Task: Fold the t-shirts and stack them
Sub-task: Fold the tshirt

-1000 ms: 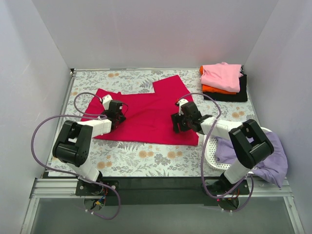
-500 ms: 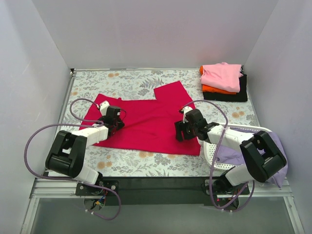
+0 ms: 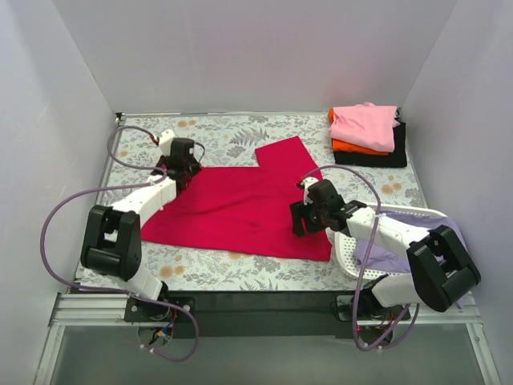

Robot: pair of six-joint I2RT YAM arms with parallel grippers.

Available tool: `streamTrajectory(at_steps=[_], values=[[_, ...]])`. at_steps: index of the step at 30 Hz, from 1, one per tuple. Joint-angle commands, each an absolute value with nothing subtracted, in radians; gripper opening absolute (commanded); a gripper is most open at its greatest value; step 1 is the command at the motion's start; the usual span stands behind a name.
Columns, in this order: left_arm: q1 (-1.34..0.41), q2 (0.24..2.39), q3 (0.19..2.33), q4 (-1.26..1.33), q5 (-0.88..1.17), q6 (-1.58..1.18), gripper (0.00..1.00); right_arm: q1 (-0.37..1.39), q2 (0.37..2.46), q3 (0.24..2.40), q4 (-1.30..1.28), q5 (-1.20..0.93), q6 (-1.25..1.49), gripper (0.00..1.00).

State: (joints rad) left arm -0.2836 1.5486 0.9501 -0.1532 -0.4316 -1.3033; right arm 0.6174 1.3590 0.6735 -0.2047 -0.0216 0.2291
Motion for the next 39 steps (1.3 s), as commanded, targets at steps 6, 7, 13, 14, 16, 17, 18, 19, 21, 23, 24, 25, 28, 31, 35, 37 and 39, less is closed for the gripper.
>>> streamTrajectory(at_steps=[6,7,13,14,16,17,18,19,21,23,24,25,28,31,35,37,39], values=[[-0.063,1.893,1.311,-0.167,-0.520,-1.195,0.36,0.621,1.307,0.729,-0.209,-0.025,0.199,0.63],[-0.055,1.916,1.359,-0.166,-0.522,-1.187,0.36,0.621,1.305,0.724,-0.201,-0.028,0.199,0.63],[-0.008,2.054,1.474,-0.164,-0.505,-1.169,0.36,0.623,1.293,0.684,-0.170,-0.052,0.213,0.63],[-0.003,2.075,1.492,-0.164,-0.502,-1.164,0.36,0.623,1.290,0.678,-0.158,-0.058,0.215,0.63],[-0.002,2.097,1.508,-0.156,-0.495,-1.160,0.36,0.623,1.282,0.661,-0.149,-0.075,0.221,0.63],[-0.002,2.114,1.515,-0.153,-0.495,-1.158,0.36,0.623,1.282,0.655,-0.146,-0.078,0.221,0.63],[0.029,2.123,1.528,-0.153,-0.494,-1.146,0.36,0.623,1.279,0.647,-0.144,-0.081,0.222,0.63],[0.031,2.132,1.532,-0.153,-0.494,-1.138,0.36,0.621,1.276,0.646,-0.141,-0.083,0.224,0.63],[0.034,2.148,1.539,-0.153,-0.495,-1.128,0.36,0.623,1.272,0.640,-0.140,-0.081,0.224,0.63],[0.037,2.155,1.539,-0.152,-0.495,-1.127,0.36,0.621,1.269,0.637,-0.140,-0.081,0.224,0.63],[0.038,2.158,1.542,-0.152,-0.495,-1.127,0.36,0.623,1.267,0.635,-0.140,-0.081,0.224,0.63],[0.038,2.161,1.543,-0.152,-0.488,-1.127,0.36,0.623,1.264,0.634,-0.138,-0.083,0.224,0.63],[0.040,2.168,1.539,-0.153,-0.466,-1.126,0.34,0.623,1.252,0.623,-0.135,-0.078,0.229,0.63],[0.040,2.163,1.526,-0.153,-0.457,-1.132,0.34,0.623,1.243,0.615,-0.137,-0.072,0.230,0.63],[0.040,2.148,1.514,-0.147,-0.425,-1.146,0.34,0.623,1.235,0.606,-0.133,-0.072,0.233,0.63],[0.040,2.151,1.520,-0.144,-0.417,-1.143,0.34,0.623,1.229,0.603,-0.133,-0.075,0.235,0.63],[0.040,2.161,1.532,-0.146,-0.410,-1.137,0.34,0.623,1.220,0.600,-0.133,-0.074,0.233,0.63]])
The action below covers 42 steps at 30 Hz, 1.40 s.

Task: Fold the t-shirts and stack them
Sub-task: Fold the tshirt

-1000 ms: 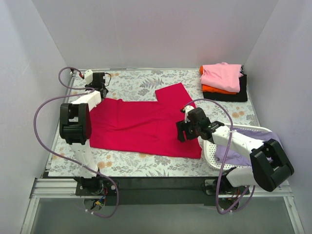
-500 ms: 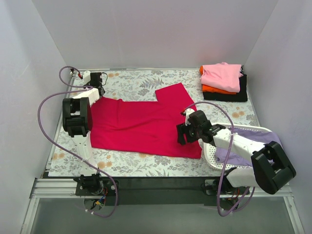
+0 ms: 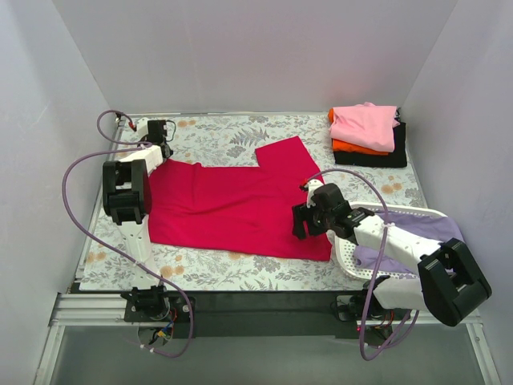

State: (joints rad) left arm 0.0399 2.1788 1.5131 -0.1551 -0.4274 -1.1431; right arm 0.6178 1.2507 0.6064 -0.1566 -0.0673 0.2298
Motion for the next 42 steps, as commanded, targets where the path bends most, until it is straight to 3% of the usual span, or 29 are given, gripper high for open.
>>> streamTrajectory(at_steps=[1,7,10,19,21,28,42], values=[[0.038,2.166,1.532,-0.146,-0.408,-1.135,0.34,0.623,1.216,0.598,-0.133,-0.074,0.235,0.63],[0.040,2.171,1.520,-0.147,-0.403,-1.132,0.31,0.623,1.193,0.578,-0.135,-0.064,0.241,0.63],[0.038,2.169,1.508,-0.146,-0.403,-1.129,0.16,0.623,1.187,0.572,-0.135,-0.057,0.242,0.63],[0.040,2.140,1.483,-0.144,-0.452,-1.121,0.04,0.623,1.206,0.632,-0.137,0.026,0.221,0.66],[0.044,2.138,1.486,-0.144,-0.466,-1.103,0.00,0.621,1.256,0.713,-0.144,0.061,0.204,0.66],[0.095,2.120,1.459,-0.141,-0.405,-1.091,0.00,0.615,1.544,1.052,-0.140,0.277,0.144,0.67],[0.120,2.029,1.361,-0.083,-0.365,-1.066,0.00,0.457,2.150,1.745,-0.192,0.359,-0.033,0.66]])
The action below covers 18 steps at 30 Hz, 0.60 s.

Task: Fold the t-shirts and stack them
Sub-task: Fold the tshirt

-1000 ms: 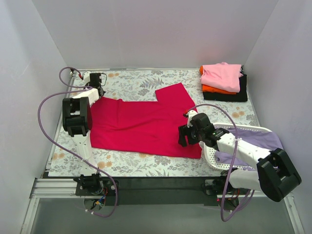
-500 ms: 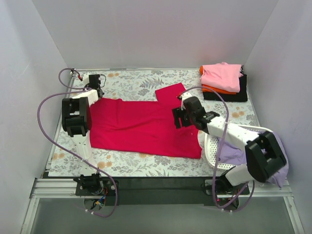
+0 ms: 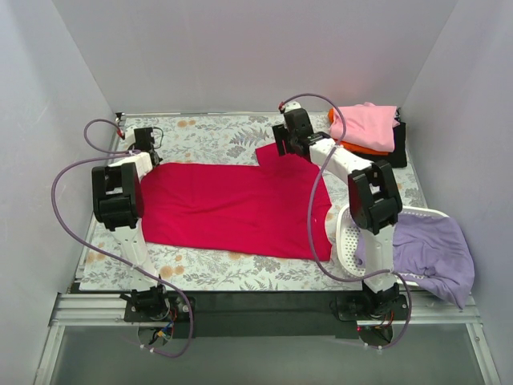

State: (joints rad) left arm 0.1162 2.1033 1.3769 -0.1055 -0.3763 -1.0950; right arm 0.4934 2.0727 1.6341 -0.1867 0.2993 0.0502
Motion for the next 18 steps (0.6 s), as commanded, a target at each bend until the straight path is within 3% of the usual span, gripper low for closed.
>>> streamTrajectory(at_steps=[1,9,18], values=[[0.120,2.029,1.361,-0.083,-0.365,-1.066,0.00,0.457,2.178,1.773,-0.192,0.357,-0.037,0.66],[0.126,2.020,1.333,-0.066,-0.348,-1.063,0.00,0.374,2.393,2.014,-0.181,0.307,-0.046,0.65],[0.124,2.040,1.341,-0.067,-0.341,-1.061,0.00,0.357,2.508,2.132,-0.160,0.232,-0.081,0.63]])
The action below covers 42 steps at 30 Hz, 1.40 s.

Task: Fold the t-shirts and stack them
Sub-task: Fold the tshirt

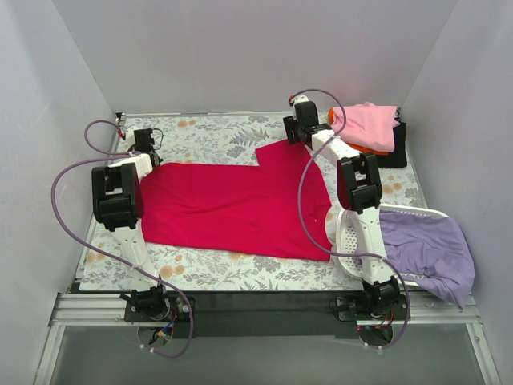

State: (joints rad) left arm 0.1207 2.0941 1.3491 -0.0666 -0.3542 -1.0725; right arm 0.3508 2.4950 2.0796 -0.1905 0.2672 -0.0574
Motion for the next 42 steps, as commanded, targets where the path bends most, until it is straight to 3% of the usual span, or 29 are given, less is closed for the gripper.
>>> streamTrajectory(at_steps=[1,11,14,15,17,22,27,32,38,42], values=[[0.124,2.040,1.341,-0.066,-0.339,-1.062,0.00,0.356,2.511,2.131,-0.160,0.215,-0.080,0.63],[0.124,2.043,1.342,-0.066,-0.330,-1.063,0.00,0.354,2.546,2.123,-0.163,0.149,-0.074,0.55],[0.124,2.042,1.344,-0.066,-0.330,-1.063,0.00,0.350,2.548,2.128,-0.169,0.150,-0.061,0.43],[0.126,2.045,1.344,-0.066,-0.328,-1.063,0.00,0.350,2.548,2.126,-0.169,0.152,-0.058,0.33],[0.124,2.048,1.347,-0.067,-0.328,-1.061,0.00,0.344,2.548,2.126,-0.172,0.150,-0.052,0.27],[0.126,2.046,1.347,-0.072,-0.325,-1.058,0.00,0.324,2.546,2.125,-0.187,0.135,-0.025,0.29],[0.126,2.045,1.347,-0.072,-0.330,-1.057,0.00,0.298,2.537,2.100,-0.190,0.123,0.017,0.50],[0.124,2.040,1.342,-0.072,-0.340,-1.052,0.00,0.262,2.546,2.106,-0.193,0.028,0.080,0.52],[0.124,2.037,1.344,-0.072,-0.350,-1.048,0.00,0.256,2.546,2.095,-0.199,-0.072,0.109,0.44],[0.126,2.036,1.341,-0.072,-0.350,-1.046,0.00,0.252,2.546,2.085,-0.202,-0.095,0.127,0.27]])
